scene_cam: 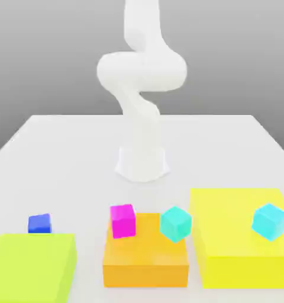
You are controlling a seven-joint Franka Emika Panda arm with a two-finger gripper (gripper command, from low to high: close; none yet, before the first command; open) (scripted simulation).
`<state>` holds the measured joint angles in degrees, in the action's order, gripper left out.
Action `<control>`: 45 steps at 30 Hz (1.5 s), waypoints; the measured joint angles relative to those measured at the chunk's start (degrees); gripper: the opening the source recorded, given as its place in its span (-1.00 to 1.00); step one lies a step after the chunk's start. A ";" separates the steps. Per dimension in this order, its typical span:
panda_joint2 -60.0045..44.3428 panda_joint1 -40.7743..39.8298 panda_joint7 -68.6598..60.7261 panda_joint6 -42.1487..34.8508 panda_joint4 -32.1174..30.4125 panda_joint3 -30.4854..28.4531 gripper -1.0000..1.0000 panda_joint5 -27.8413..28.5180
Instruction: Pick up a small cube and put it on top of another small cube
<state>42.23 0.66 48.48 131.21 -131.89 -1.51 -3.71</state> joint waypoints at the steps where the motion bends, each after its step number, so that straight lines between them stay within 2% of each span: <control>1: -2.02 0.28 1.62 -0.01 -0.33 -1.03 0.00 -2.33; 7: -15.03 0.53 12.69 0.12 -2.86 -5.91 0.00 -16.66; 11: -23.72 -0.16 21.73 0.32 -4.66 -7.71 0.00 -24.32; 19: -38.58 -2.87 43.90 3.51 -8.93 -9.80 0.00 -33.28; 24: -45.31 -5.05 60.91 8.40 -12.29 -11.40 0.00 -34.97; 28: -48.32 -6.26 75.84 14.12 -15.44 -13.78 0.00 -33.85; 32: -48.87 -6.91 92.77 21.61 -19.31 -18.05 0.00 -29.92; 33: -48.92 -4.79 97.77 23.67 -20.46 -22.09 0.00 -25.92; 37: -48.92 -4.80 97.77 23.67 -20.46 -22.09 0.00 -25.92; 38: -51.04 -3.86 102.76 28.21 -21.86 -26.29 0.00 -21.26; 39: -52.93 -3.77 104.11 30.90 -22.31 -27.66 0.00 -20.51; 41: -56.30 -5.92 102.56 34.09 -22.01 -25.74 0.00 -23.33; 44: -61.08 -12.20 97.80 37.56 -20.68 -18.45 0.00 -29.65; 45: -62.25 -13.92 96.49 38.37 -20.31 -16.47 -1.00 -31.28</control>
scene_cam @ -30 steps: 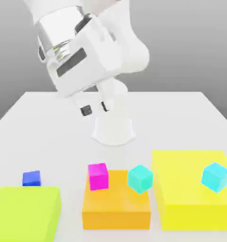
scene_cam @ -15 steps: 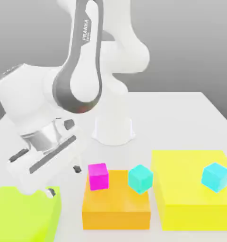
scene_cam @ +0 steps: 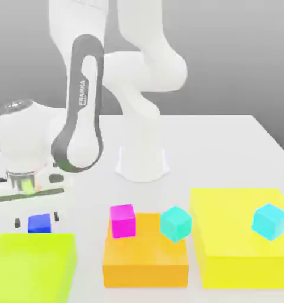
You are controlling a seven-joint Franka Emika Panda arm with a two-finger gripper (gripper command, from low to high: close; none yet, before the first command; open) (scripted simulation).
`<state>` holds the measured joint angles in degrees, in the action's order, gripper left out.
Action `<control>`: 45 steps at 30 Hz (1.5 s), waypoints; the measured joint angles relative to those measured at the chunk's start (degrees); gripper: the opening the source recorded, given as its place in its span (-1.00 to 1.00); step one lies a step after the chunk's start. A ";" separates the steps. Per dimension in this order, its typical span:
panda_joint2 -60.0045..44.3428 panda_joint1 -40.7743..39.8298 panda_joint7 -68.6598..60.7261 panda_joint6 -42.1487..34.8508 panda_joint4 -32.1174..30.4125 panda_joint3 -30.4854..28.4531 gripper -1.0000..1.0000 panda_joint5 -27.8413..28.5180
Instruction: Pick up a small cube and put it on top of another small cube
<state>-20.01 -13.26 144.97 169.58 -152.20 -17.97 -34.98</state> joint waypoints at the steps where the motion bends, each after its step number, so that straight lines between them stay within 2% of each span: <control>1: 0.00 0.00 0.00 0.00 0.00 0.00 -1.00 0.00; 7: -0.05 -0.13 -0.04 0.21 0.00 0.13 -1.00 -0.05; 13: 8.49 9.29 10.93 -5.01 -2.77 -12.26 -1.00 14.23; 15: 11.62 10.58 15.11 -6.86 -3.67 -14.91 -1.00 19.98; 16: 12.44 10.55 14.78 -7.79 -3.61 -14.99 -1.00 20.21; 22: 9.67 3.81 -4.41 -16.06 2.47 -10.52 -1.00 13.11; 31: 5.84 -4.74 -33.13 -31.76 14.70 -5.87 -1.00 7.84; 39: 7.34 -3.19 -58.99 -42.35 22.34 1.77 -1.00 8.78; 45: 10.06 3.19 -72.79 -42.21 20.83 9.46 -1.00 12.53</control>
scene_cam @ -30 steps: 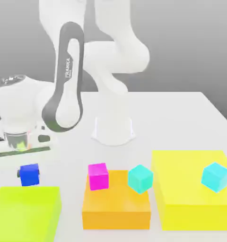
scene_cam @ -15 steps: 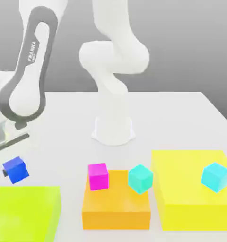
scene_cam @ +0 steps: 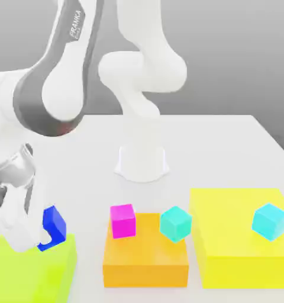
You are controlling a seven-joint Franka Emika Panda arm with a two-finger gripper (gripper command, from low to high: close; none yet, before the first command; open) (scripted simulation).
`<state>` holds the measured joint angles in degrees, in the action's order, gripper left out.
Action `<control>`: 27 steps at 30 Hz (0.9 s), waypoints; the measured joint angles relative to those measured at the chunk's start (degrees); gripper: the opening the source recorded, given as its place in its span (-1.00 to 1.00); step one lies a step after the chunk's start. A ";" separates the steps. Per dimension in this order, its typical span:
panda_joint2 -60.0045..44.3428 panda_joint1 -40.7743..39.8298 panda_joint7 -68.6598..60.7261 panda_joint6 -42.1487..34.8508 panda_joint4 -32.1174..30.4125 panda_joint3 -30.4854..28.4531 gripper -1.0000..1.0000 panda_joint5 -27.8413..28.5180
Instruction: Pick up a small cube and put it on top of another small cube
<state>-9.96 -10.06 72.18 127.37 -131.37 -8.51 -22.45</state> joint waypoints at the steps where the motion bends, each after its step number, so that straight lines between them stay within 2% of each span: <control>1: 0.55 1.14 -2.14 0.22 -0.39 1.31 -1.00 0.71; 10: 6.78 15.55 -21.54 2.95 -4.11 12.04 -1.00 8.08; 20: 14.44 32.38 -40.80 7.15 -8.26 19.65 -1.00 19.36; 24: 8.98 32.84 -41.01 15.22 -10.33 19.74 -1.00 22.52; 25: 7.99 32.77 -40.82 16.53 -10.65 19.77 1.00 22.89; 27: 7.99 32.76 -40.82 16.53 -10.65 19.78 1.00 22.89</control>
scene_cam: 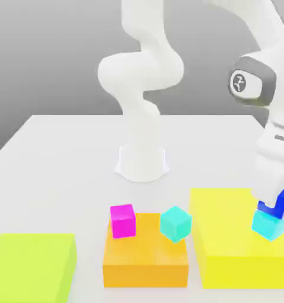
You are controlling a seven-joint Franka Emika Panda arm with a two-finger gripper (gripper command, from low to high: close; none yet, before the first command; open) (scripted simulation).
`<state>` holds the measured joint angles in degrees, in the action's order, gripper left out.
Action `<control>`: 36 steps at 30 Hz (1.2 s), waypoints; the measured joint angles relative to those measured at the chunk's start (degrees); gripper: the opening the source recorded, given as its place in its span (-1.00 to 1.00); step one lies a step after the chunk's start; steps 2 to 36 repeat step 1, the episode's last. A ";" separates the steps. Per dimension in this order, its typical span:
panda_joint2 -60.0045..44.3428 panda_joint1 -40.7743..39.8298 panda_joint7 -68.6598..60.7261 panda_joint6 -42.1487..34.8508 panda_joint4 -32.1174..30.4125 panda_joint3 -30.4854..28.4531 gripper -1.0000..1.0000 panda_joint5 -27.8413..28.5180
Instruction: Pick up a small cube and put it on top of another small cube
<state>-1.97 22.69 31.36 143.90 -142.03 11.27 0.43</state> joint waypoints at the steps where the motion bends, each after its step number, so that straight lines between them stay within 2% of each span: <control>1: 0.00 0.00 0.00 0.00 0.00 0.00 1.00 0.00; 36: 0.00 0.00 0.00 0.00 0.00 0.00 1.00 0.00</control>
